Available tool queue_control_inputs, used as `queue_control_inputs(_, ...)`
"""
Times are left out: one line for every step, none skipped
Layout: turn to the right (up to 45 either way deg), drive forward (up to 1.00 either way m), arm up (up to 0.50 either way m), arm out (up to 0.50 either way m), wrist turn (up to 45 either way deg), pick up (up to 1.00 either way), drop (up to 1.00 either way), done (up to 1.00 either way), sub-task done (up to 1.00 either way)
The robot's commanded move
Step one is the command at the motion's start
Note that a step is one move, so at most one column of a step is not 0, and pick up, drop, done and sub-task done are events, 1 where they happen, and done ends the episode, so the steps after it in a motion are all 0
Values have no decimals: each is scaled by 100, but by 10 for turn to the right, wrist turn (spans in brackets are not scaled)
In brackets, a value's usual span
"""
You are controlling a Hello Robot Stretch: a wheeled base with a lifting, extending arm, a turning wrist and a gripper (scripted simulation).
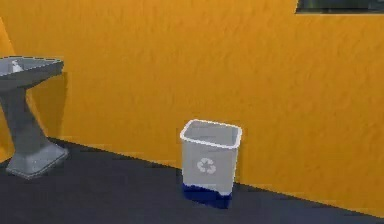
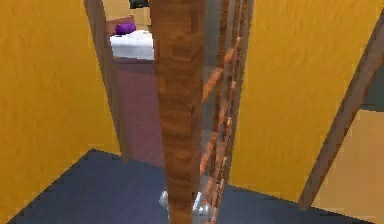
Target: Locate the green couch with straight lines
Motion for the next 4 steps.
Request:
queue_control_inputs(390, 0, 0, 0, 0, 0, 0, 0, 0)
queue_control_inputs(0, 50, 0, 0, 0, 0, 0, 0, 0)
queue_control_inputs(450, 0, 0, 0, 0, 0, 0, 0, 0)
queue_control_inputs(210, 0, 0, 0, 0, 0, 0, 0, 0)
